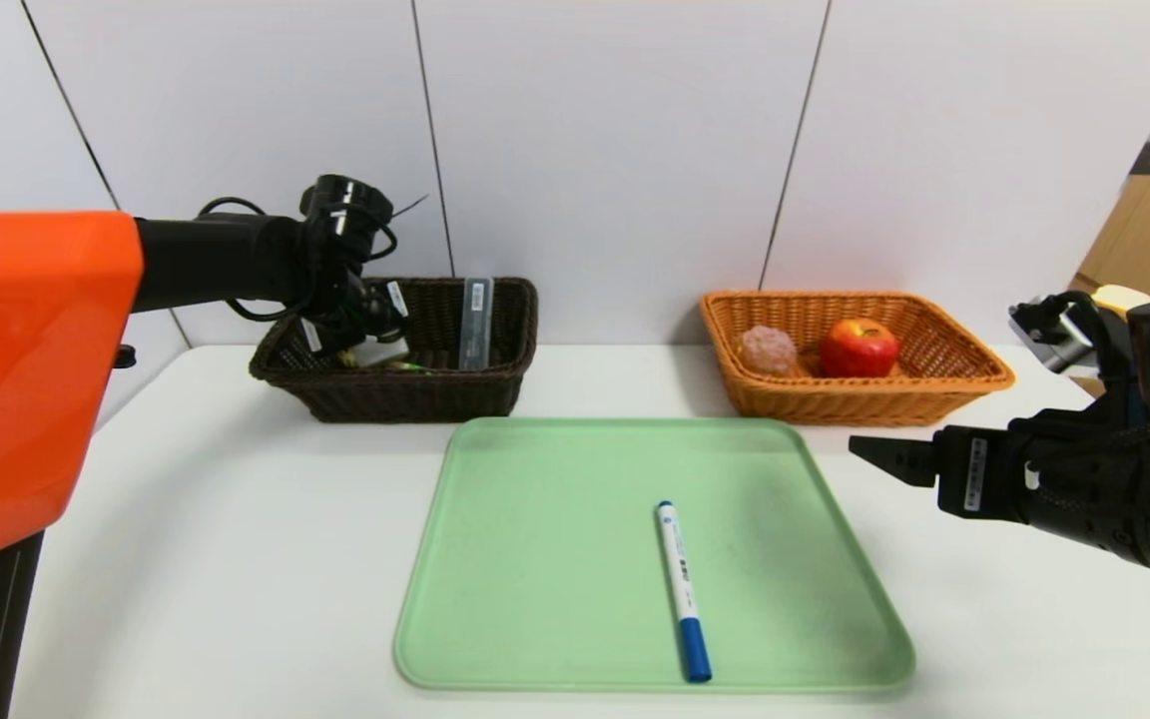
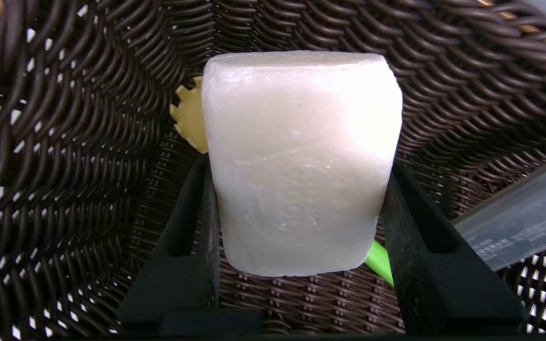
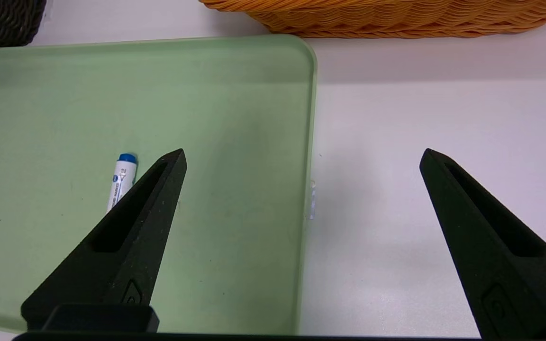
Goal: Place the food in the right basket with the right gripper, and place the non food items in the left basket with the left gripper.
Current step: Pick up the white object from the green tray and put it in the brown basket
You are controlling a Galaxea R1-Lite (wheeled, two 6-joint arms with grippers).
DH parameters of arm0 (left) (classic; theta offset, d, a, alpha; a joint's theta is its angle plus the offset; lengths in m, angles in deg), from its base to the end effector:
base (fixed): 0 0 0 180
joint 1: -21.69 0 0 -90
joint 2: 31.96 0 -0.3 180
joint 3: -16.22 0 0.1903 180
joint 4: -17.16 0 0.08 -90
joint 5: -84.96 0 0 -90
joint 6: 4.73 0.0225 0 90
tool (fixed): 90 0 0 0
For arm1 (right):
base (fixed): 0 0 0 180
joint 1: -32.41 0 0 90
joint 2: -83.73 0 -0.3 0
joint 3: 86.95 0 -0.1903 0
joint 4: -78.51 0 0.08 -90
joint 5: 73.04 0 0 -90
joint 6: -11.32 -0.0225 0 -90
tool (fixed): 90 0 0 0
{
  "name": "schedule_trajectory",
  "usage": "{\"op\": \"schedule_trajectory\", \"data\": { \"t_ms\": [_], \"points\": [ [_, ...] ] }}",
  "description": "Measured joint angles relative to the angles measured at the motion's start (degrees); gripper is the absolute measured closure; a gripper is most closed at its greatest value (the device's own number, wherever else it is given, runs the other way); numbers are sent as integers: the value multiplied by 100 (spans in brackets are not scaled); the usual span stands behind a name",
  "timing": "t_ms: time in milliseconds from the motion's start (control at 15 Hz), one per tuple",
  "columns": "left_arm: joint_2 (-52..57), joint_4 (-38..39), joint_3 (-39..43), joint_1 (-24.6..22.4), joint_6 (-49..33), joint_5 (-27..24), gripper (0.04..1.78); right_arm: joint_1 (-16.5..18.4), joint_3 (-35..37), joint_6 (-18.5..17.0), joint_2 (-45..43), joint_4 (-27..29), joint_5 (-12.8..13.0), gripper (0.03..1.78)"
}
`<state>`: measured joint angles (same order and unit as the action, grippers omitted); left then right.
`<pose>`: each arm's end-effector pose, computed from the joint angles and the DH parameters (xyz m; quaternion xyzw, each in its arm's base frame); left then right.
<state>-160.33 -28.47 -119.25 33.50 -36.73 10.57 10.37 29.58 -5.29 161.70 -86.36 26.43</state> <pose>0.4462 -0.0871 0.1954 -0.1849 0.2995 0.1184 0.9285 0.1965 0.0756 0.1952 0.0701 0.2588 0.0692 0.9609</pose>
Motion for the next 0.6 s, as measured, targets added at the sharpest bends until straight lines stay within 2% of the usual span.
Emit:
{"op": "schedule_trajectory", "data": {
  "t_ms": [67, 333, 600],
  "points": [
    [-11, 0, 0, -16, 20, 4, 86, 0, -2, 0, -24, 1, -2, 11],
    [-7, 62, -5, -27, 144, 9, 56, 0, 52, -2, -82, 4, 2, 11],
    [100, 62, -5, -21, 155, 9, 38, 0, 83, 2, -129, 6, 2, 11]
  ]
}}
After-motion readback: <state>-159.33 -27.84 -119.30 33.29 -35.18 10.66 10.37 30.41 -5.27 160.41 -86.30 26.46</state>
